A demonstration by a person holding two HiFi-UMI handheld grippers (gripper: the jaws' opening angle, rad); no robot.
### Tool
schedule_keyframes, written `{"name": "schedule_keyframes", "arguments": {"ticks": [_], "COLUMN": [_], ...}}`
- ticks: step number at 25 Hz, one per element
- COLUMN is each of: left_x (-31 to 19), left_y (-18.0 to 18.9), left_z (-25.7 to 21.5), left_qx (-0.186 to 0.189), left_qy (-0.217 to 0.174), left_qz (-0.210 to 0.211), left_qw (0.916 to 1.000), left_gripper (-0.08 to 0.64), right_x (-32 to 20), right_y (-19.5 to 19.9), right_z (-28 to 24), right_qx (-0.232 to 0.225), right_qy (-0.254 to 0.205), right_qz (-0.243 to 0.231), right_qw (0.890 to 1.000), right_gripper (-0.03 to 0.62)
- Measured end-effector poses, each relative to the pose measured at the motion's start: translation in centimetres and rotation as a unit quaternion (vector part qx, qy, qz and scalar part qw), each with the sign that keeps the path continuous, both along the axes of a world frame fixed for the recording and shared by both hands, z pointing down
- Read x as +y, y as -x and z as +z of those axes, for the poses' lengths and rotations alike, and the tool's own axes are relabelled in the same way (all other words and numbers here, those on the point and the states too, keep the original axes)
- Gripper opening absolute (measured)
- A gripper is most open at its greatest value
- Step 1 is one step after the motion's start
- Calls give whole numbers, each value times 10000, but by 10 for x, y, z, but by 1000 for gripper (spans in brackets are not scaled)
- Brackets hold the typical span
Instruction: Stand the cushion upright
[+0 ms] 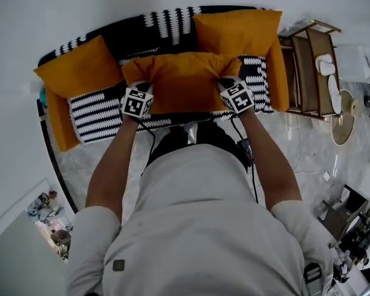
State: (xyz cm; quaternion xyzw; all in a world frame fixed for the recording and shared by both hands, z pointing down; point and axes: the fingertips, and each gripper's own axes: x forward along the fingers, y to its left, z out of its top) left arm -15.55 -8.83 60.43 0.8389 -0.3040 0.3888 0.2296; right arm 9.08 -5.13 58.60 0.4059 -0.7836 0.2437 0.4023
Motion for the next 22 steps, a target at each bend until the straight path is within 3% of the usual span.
{"name": "schedule_keyframes", "arguments": {"ticks": [10, 17, 22], "left_x": [-32, -64, -99], "left_y": [65, 77, 80], "left_z": [-7, -6, -4], "left_qx": [-279, -578, -542], "left_qy": [-6, -63, -97], "left_qz": [-656, -993, -1229], "left_qw": [9975, 9934, 9909], "left_gripper": [11, 11, 11], "right_x": [-55, -104, -146], "right_y": [63, 74, 78], "right_z": [1, 9, 11], "right_qx": [-280, -487, -410], "right_qy": [-21, 78, 54], "right_qz": [-685, -1223, -1530], "right_qw": [9973, 9913, 9874], "right_gripper": [17, 17, 17]}}
